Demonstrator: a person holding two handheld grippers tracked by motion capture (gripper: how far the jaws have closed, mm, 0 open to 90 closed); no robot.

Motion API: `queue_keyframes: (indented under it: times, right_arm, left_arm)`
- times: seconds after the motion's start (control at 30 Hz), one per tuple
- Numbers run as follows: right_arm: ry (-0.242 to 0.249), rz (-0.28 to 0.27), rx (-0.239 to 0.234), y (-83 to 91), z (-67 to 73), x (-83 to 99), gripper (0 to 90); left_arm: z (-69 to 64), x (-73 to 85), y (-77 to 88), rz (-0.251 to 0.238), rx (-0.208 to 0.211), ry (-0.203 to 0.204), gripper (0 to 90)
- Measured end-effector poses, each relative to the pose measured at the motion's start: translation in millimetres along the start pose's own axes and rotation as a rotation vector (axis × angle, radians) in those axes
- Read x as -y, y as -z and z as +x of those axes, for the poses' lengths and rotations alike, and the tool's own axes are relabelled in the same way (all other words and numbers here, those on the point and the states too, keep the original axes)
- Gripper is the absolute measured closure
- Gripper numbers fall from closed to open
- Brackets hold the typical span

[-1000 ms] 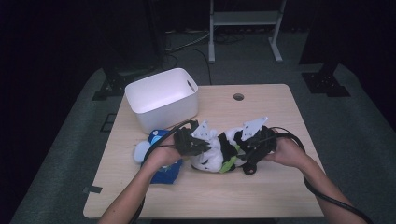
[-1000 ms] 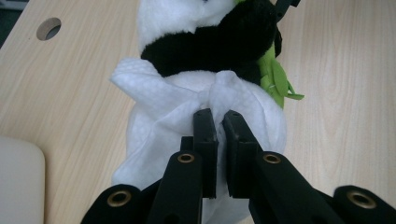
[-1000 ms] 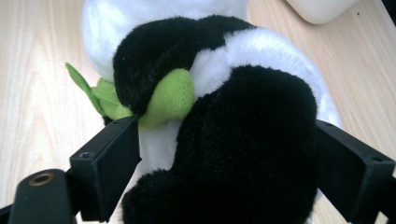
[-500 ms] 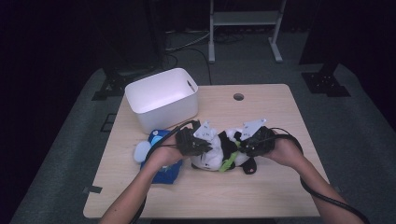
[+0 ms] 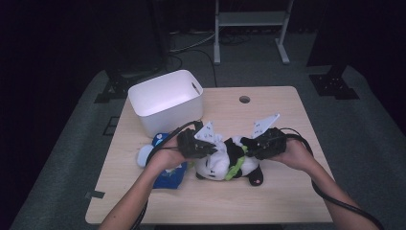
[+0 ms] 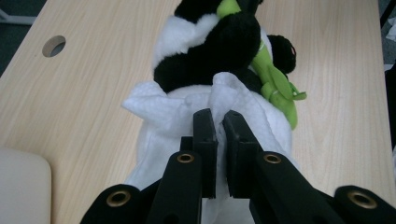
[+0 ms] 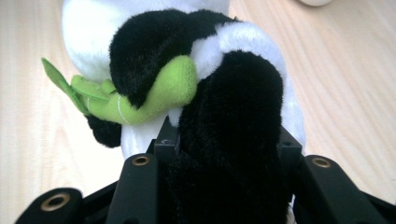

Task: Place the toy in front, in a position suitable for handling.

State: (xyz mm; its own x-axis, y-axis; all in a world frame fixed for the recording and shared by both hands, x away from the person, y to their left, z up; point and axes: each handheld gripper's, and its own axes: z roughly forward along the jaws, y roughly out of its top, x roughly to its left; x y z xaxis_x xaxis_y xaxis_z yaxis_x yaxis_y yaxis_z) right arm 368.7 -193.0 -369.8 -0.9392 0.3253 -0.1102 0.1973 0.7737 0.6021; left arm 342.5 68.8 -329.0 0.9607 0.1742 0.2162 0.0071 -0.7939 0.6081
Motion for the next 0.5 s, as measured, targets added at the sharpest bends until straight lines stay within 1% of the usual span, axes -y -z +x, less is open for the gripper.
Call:
queue_keyframes:
  times: [0.03, 0.07, 0.13, 0.2, 0.23, 0.27, 0.3, 0.33, 0.43, 0.47, 0.5]
  right_arm:
    - [0.0, 0.0, 0.0, 0.0, 0.0, 0.0, 56.6]
    - [-0.033, -0.004, -0.031, 1.0, -0.3, 0.3, 56.6]
    - [-0.071, -0.007, -0.073, 1.7, -2.8, 1.5, 56.5]
    - [-0.108, -0.006, -0.103, 1.4, -4.0, 2.6, 56.4]
    - [-0.105, -0.006, -0.111, 1.4, -5.1, 3.3, 56.4]
    - [-0.117, -0.007, -0.122, 1.7, -5.5, 3.5, 56.4]
    - [-0.117, -0.007, -0.122, 1.7, -5.5, 3.5, 56.4]
    - [-0.146, -0.009, -0.149, 1.7, -6.3, 4.0, 56.3]
    - [-0.169, -0.005, -0.187, 0.7, -9.4, 6.0, 56.1]
    - [-0.186, -0.007, -0.201, 0.0, -9.7, 6.6, 55.8]
    - [-0.192, -0.005, -0.211, -1.1, -11.1, 7.7, 55.4]
  left_arm:
    - [0.0, 0.0, 0.0, 0.0, 0.0, 0.0, 84.1]
    - [-0.9, -0.6, 1.2, -0.005, 0.0, 0.0, 84.1]
    - [-1.2, -1.0, 3.0, -0.013, 0.0, -0.002, 84.1]
    - [-1.8, -1.2, 3.6, -0.014, 0.001, -0.002, 84.1]
    - [-2.1, -1.3, 3.7, -0.016, 0.0, -0.001, 84.1]
    - [-2.3, -1.3, 4.3, -0.017, 0.001, 0.0, 84.1]
    - [-2.3, -1.3, 4.3, -0.017, 0.001, 0.0, 84.1]
    - [-1.9, -1.4, 5.1, -0.016, 0.004, -0.005, 84.1]
    - [-2.1, -1.1, 5.3, -0.019, 0.009, -0.004, 84.1]
    - [-2.5, -0.7, 4.8, -0.019, 0.01, -0.001, 84.1]
    - [-2.7, -0.2, 4.0, -0.019, 0.011, -0.001, 84.1]
